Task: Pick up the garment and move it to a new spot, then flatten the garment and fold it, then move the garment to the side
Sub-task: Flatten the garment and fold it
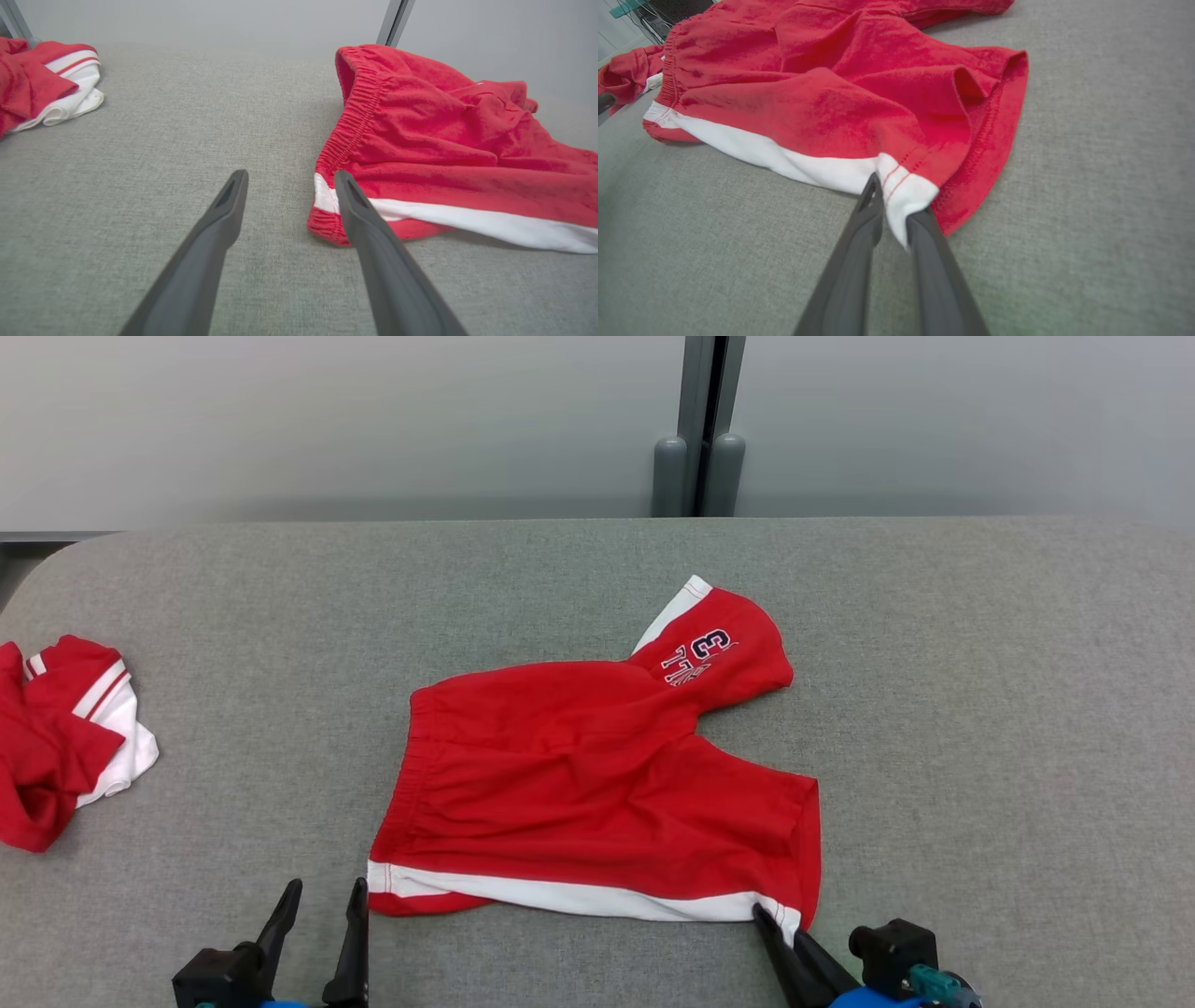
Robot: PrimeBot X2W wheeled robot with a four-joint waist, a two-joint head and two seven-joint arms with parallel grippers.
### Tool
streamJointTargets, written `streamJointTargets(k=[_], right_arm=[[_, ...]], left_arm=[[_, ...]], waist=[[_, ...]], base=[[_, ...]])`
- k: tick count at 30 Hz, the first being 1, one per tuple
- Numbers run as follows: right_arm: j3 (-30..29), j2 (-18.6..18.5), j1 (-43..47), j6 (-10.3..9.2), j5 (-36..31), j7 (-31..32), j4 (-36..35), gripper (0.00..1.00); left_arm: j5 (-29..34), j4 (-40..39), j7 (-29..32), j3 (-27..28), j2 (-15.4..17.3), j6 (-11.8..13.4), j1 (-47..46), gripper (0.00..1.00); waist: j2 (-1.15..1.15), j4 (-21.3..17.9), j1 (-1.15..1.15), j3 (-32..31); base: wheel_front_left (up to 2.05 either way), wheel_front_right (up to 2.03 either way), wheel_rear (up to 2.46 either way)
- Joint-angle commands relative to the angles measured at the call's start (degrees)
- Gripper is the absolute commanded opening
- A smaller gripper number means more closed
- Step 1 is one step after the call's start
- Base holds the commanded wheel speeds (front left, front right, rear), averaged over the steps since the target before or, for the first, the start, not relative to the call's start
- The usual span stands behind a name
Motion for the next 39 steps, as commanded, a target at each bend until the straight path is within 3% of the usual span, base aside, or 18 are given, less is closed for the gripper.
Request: streamJointTargets(k=[1, 9, 15, 22, 39], right_arm=[[0.2, -0.2, -1.2, 0.0, 0.6, 0.0, 0.3, 0.0], [-4.1, -0.2, -0.9, 0.0, -2.4, 0.0, 0.9, 0.0], [-7.4, -0.2, 0.8, 0.0, -5.8, 0.0, 1.0, 0.0], [-7.3, -0.2, 1.2, 0.0, -6.8, 0.0, 0.4, 0.0], [-5.7, -0.2, -0.6, 0.0, -7.0, 0.0, -1.6, 0.0]], left_arm=[[-0.3, -0.4, -0.2, -0.7, 0.5, -0.1, -1.1, 1.0], [-3.1, -2.2, -0.2, -3.6, 0.9, -0.1, -0.6, 1.0], [-9.7, -5.5, -0.2, -11.7, 3.4, -0.1, 0.6, 1.0], [-17.2, -5.7, -0.2, -18.3, 6.8, -0.1, -0.1, 1.0], [-25.1, -0.6, -0.2, -25.8, 10.9, -0.1, -5.6, 1.0]], waist=[[0.0, -0.1, 0.0, 0.1], [0.0, -0.2, 0.0, -0.2], [0.0, -1.0, 0.0, -0.8], [0.0, -2.1, 0.0, -0.9], [0.0, -5.1, 0.0, 2.2]], base=[[0.0, 0.0, 0.0], [0.0, 0.0, 0.0], [0.0, 0.0, 0.0], [0.0, 0.0, 0.0], [0.0, 0.0, 0.0]])
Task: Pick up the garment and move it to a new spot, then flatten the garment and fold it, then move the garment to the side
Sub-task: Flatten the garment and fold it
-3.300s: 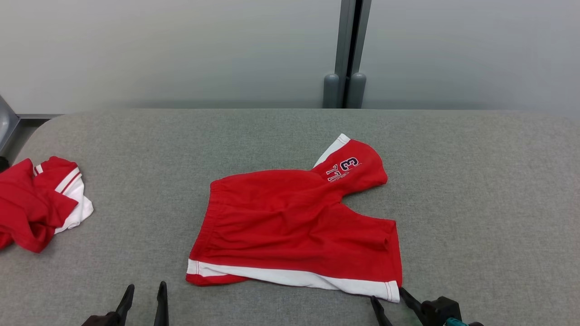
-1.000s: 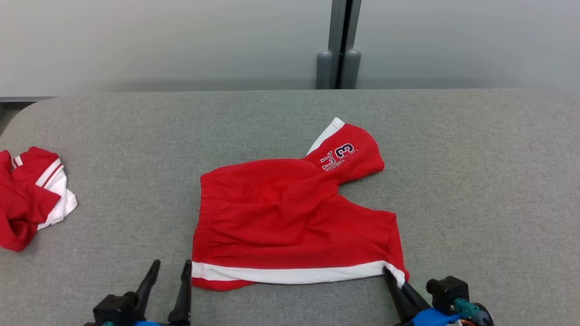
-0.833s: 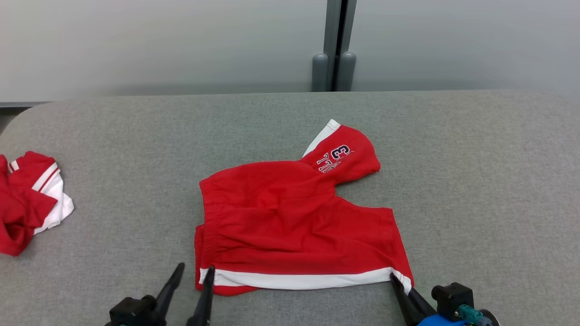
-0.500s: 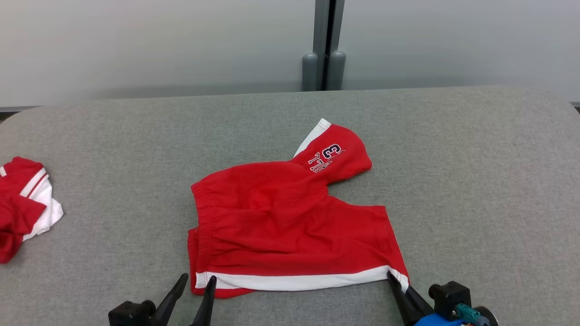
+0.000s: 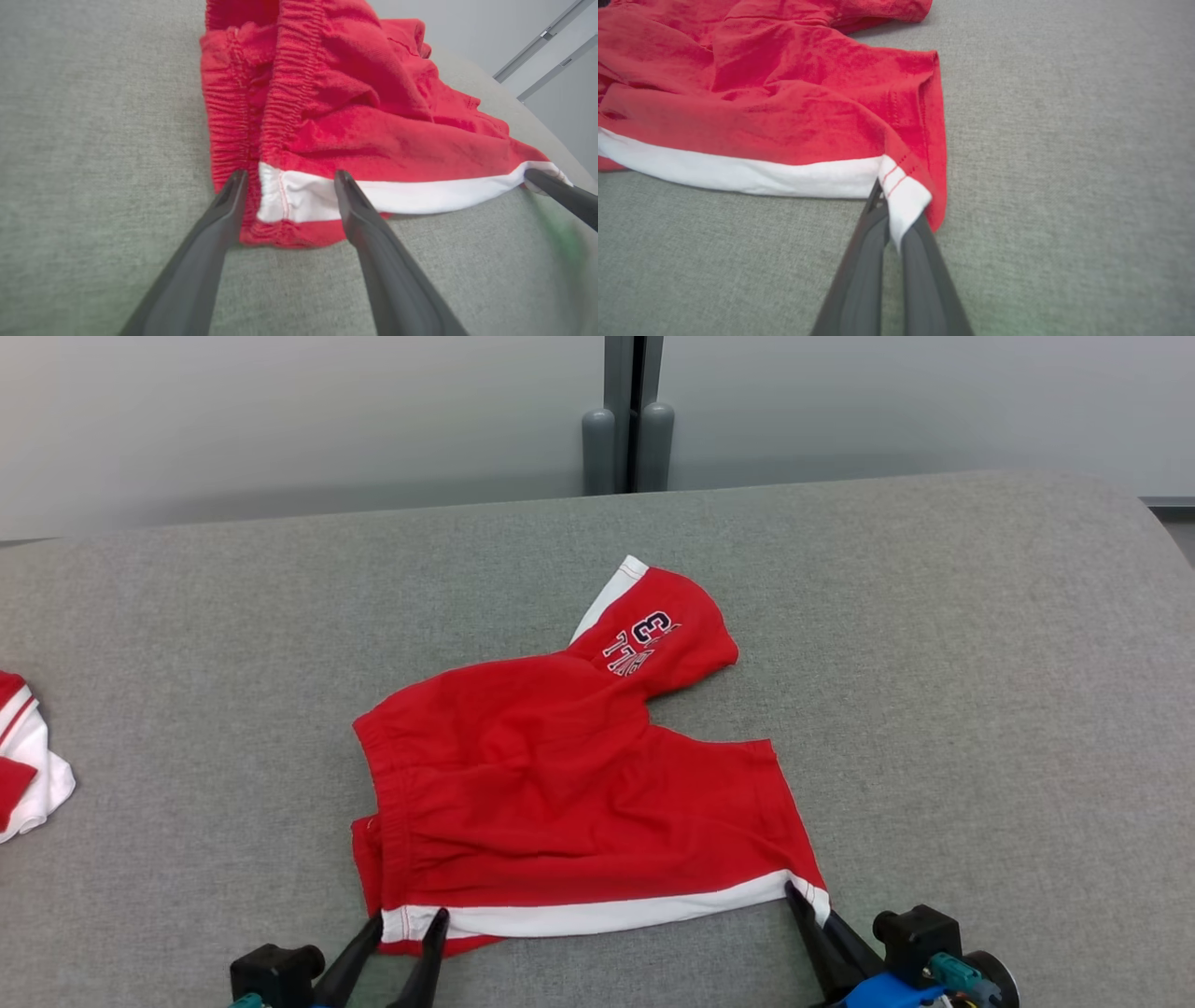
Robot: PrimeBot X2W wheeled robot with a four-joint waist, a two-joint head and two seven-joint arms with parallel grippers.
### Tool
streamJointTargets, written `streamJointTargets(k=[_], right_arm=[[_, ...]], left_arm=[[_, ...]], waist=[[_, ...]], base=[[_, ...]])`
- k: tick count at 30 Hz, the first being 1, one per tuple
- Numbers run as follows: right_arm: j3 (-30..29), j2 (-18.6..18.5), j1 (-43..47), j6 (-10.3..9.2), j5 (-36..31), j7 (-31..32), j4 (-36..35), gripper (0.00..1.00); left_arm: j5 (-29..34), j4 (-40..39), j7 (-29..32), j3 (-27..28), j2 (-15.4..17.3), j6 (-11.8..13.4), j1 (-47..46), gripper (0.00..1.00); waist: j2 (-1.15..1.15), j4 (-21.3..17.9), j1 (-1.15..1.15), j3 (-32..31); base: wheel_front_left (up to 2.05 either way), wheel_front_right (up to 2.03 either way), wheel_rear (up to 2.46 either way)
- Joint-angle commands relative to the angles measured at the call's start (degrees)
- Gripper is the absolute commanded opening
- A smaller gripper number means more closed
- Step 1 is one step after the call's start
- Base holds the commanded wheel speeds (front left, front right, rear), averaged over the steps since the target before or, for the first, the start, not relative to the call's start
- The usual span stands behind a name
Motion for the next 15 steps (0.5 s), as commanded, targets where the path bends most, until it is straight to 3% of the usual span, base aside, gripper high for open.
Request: streamJointTargets(k=[1, 13, 14, 15], right_arm=[[0.1, -0.3, -0.6, 0.0, 0.0, 0.0, -0.3, 0.0], [1.2, -0.3, -1.2, 0.0, 0.2, 0.0, -1.0, 0.0], [1.3, -0.3, -1.3, 0.0, 0.2, 0.0, -1.1, 0.0], [1.4, -0.3, -1.3, 0.0, 0.3, 0.0, -1.2, 0.0]], left_arm=[[-0.8, 0.2, -0.2, -1.0, 0.4, -0.1, -1.1, 1.0], [-3.8, -0.6, -0.2, -5.6, 2.1, -0.1, -3.1, 1.0], [-4.0, -0.8, -0.1, -6.4, 2.5, -0.1, -3.5, 0.97], [-4.3, -1.0, -0.1, -7.1, 2.8, -0.1, -3.8, 0.84]], waist=[[-0.01, -0.1, -0.01, 0.2], [-0.01, -0.5, -0.01, 1.5], [-0.01, -0.6, -0.01, 1.7], [-0.01, -0.6, -0.01, 1.9]], base=[[0.0, 0.0, 0.0], [0.0, 0.0, 0.0], [0.0, 0.0, 0.0], [0.0, 0.0, 0.0]])
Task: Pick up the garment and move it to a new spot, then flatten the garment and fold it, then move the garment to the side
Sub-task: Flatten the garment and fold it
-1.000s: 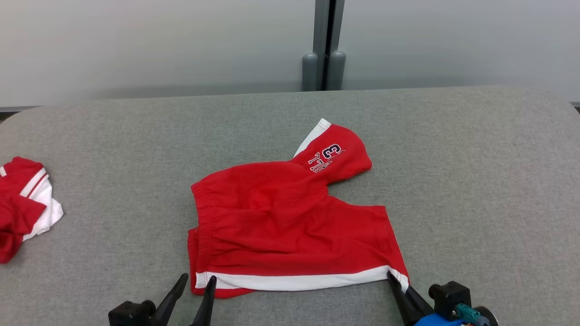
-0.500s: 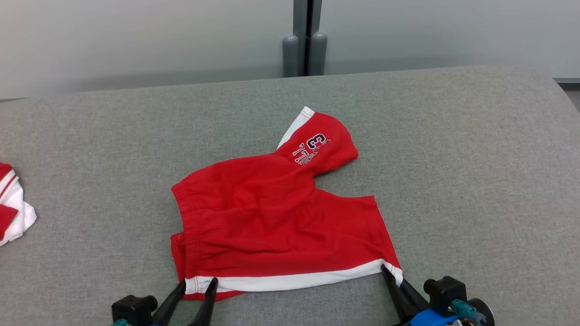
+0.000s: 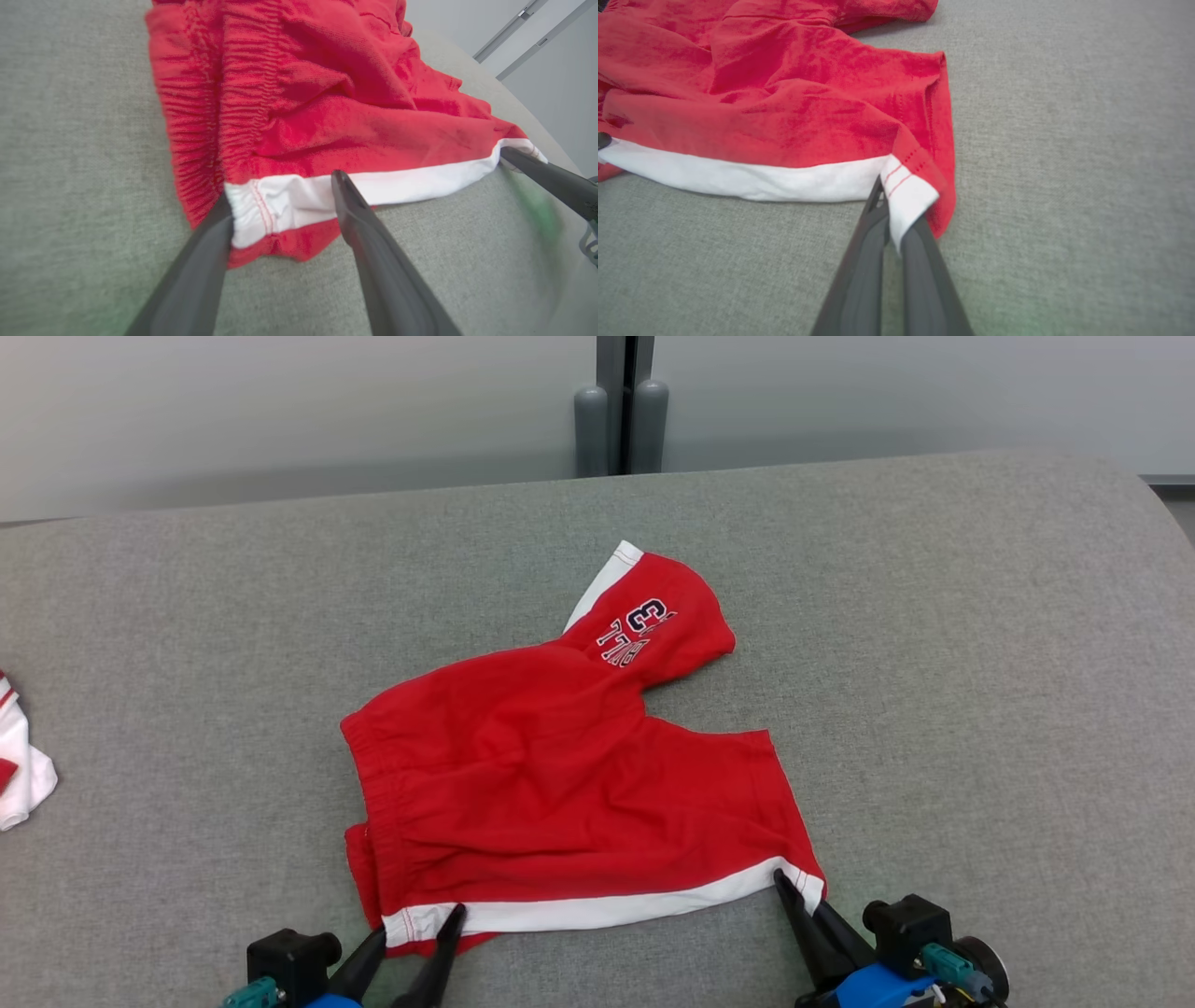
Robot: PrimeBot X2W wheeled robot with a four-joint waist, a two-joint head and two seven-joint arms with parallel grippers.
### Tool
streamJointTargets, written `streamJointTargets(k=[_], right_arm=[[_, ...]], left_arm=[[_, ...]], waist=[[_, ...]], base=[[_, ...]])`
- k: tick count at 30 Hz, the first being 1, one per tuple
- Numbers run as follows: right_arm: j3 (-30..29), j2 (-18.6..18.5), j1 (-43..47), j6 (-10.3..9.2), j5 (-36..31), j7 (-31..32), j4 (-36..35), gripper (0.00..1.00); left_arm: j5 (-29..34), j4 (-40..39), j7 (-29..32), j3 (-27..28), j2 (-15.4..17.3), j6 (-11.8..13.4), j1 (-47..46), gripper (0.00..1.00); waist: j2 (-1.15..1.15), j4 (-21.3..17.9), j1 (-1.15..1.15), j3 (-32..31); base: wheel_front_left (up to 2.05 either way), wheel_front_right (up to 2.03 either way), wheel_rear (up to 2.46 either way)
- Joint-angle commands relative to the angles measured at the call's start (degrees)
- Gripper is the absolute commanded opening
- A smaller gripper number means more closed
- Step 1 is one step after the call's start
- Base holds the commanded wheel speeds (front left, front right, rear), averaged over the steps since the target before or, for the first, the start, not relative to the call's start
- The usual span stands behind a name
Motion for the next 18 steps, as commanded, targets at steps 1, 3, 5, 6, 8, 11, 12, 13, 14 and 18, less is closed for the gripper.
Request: streamJointTargets(k=[1, 3, 5, 6, 8, 11, 12, 13, 14, 18], right_arm=[[0.3, -0.3, -0.6, 0.0, 0.2, 0.0, -0.4, 0.0], [0.3, -0.2, -0.8, 0.0, 0.2, 0.0, -0.7, 0.0], [0.3, -0.2, -0.9, 0.0, 0.3, 0.0, -0.8, 0.0], [0.2, -0.2, -0.9, 0.0, 0.3, 0.0, -1.0, 0.0], [-0.1, -0.2, -0.5, 0.0, 0.4, 0.0, -1.4, 0.0], [-1.4, -0.3, -0.1, 0.0, 1.5, 0.0, -3.6, 0.0], [-1.8, -0.2, 0.0, 0.0, 1.9, 0.0, -4.6, 0.0], [-2.3, -0.2, 0.1, 0.0, 2.3, 0.0, -5.6, 0.0], [-2.7, -0.3, -0.1, 0.0, 2.8, 0.0, -6.7, 0.0], [-4.0, -0.2, -2.1, 0.0, 3.7, 0.0, -10.9, 0.0]], left_arm=[[-0.5, -0.2, -0.1, -1.1, 0.8, -0.1, -1.5, 0.45], [-0.9, -0.1, -0.1, -2.0, 1.2, -0.1, -2.3, 0.07], [-0.8, -0.2, -0.1, -2.3, 1.5, -0.1, -3.0, 0.0], [-0.7, -0.4, -0.1, -2.4, 1.7, -0.1, -3.2, 0.0], [-0.5, -0.8, -0.1, -2.4, 1.9, -0.1, -3.1, 0.0], [0.0, -2.7, -0.1, -1.1, 1.9, -0.1, -2.9, 0.0], [0.4, -3.7, -0.1, -0.6, 2.0, -0.1, -2.9, 0.0], [0.9, -4.7, -0.1, -0.2, 2.1, -0.1, -3.0, 0.0], [1.5, -5.9, -0.1, 0.0, 2.4, -0.1, -3.4, 0.0], [3.3, -10.0, -0.1, 1.6, 3.4, -0.1, -5.9, 0.0]], waist=[[0.0, 0.0, 0.0, 0.3], [0.0, -0.1, 0.0, 0.6], [0.0, -0.1, 0.0, 0.5], [0.0, -0.1, 0.0, 0.3], [0.0, -0.1, 0.0, -0.5], [0.0, -0.1, 0.0, -2.3], [0.0, 0.0, 0.0, -3.1], [0.0, 0.1, 0.0, -3.9], [0.0, 0.1, 0.0, -4.9], [0.0, 0.5, 0.0, -8.5]], base=[[0.0, 0.0, 0.0], [0.0, 0.0, 0.0], [0.0, 0.0, 0.0], [0.0, 0.0, 0.0], [0.0, 0.0, 0.0], [0.0, 0.0, 0.0], [0.0, 0.0, 0.0], [0.0, 0.0, 0.0], [0.0, 0.0, 0.0], [0.0, 0.0, 0.0]])
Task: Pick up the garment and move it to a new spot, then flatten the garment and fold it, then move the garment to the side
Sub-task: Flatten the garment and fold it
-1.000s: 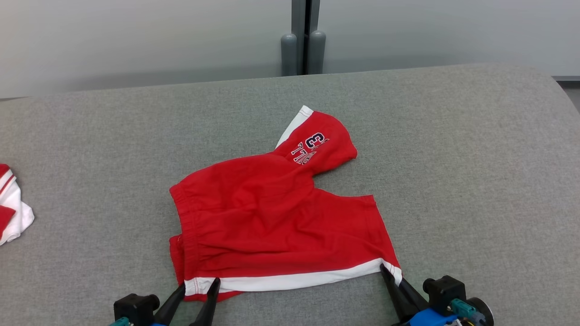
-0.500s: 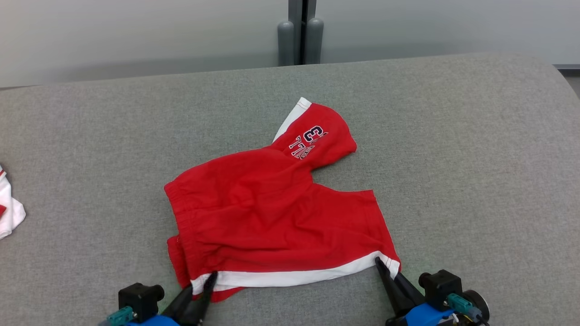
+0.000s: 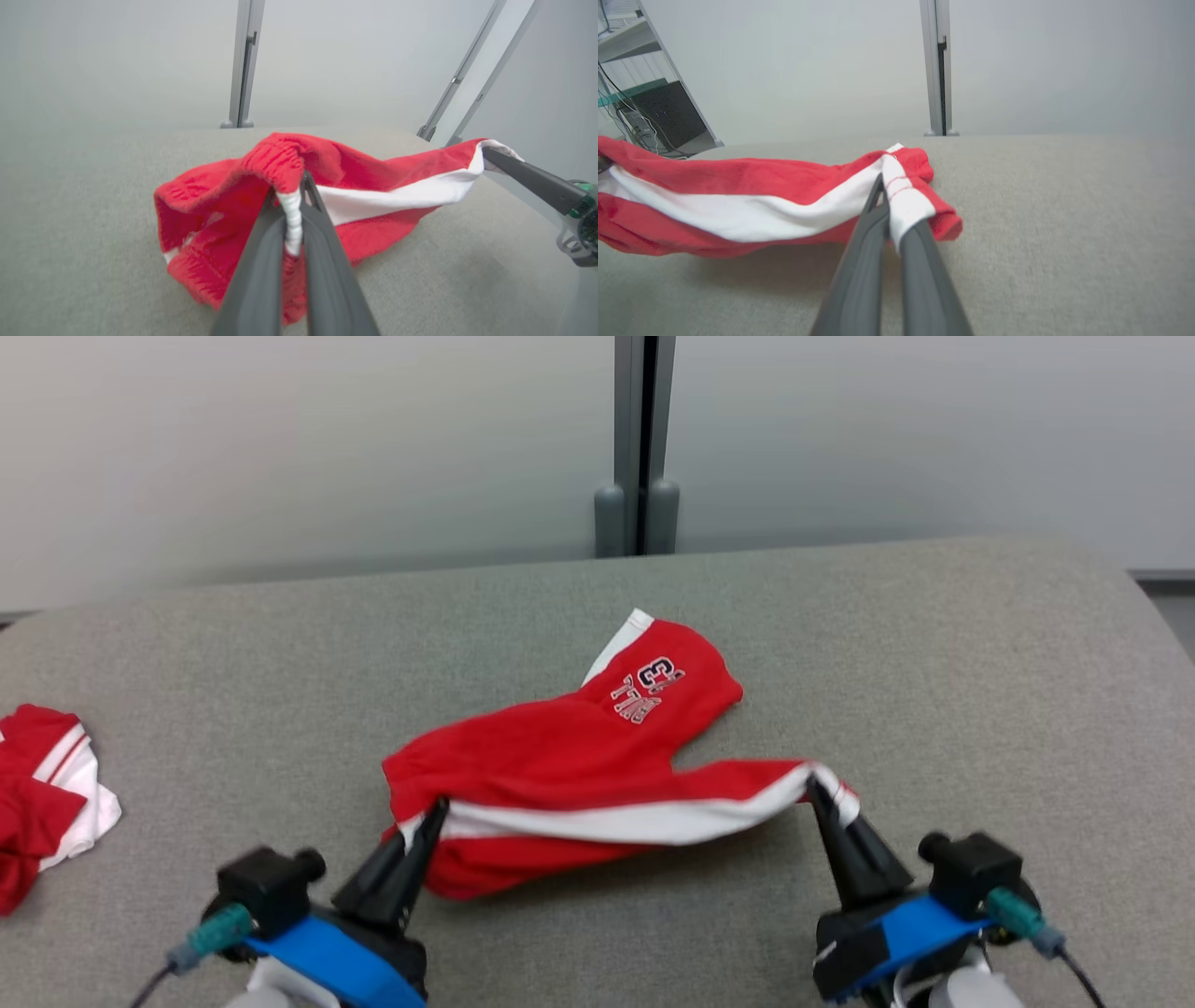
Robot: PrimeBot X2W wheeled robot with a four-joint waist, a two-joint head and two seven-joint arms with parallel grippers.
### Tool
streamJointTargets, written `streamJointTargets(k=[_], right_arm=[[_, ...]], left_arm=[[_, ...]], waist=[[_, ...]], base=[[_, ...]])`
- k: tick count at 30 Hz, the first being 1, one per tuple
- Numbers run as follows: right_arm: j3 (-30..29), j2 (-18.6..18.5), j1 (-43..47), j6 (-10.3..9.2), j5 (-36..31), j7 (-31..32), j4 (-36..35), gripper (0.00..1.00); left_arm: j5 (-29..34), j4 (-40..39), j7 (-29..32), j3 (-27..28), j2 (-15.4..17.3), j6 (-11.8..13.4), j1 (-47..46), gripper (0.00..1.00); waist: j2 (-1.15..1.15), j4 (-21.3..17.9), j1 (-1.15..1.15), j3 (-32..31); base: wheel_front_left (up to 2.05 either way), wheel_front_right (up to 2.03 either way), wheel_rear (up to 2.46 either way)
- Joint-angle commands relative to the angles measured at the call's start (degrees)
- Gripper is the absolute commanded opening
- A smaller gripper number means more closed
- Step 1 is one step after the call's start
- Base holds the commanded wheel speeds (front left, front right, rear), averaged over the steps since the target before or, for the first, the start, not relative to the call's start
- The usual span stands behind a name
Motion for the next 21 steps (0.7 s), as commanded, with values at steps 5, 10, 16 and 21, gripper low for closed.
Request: streamJointTargets(k=[5, 10, 16, 21], right_arm=[[-1.9, -0.2, -6.9, 0.0, -0.2, 0.0, -5.9, 0.0], [-1.9, -0.2, -14.6, 0.0, -2.4, 0.0, -7.8, 0.0], [-0.9, -0.3, -24.7, 0.0, -5.8, 0.0, -4.5, 0.0], [-0.8, -0.2, -36.3, 0.0, -8.6, 0.0, -0.2, 0.0]], left_arm=[[-0.1, -5.4, -0.2, 2.3, 3.4, -0.1, -8.5, 0.0], [-3.2, -7.8, -0.1, 0.0, 7.9, -0.1, -18.0, 0.0], [-7.3, -6.5, -0.2, -2.6, 11.0, 0.0, -28.5, 0.0], [-7.3, -4.8, -0.2, -1.0, 12.7, 0.0, -37.6, 0.0]], waist=[[0.0, -0.7, 0.01, -3.4], [0.0, -1.0, 0.01, -3.1], [0.0, -1.6, 0.01, 1.4], [0.0, -2.3, 0.01, 7.5]], base=[[0.0, 0.0, 0.0], [0.0, 0.0, 0.0], [0.0, 0.0, 0.0], [0.0, 0.0, 0.0]])
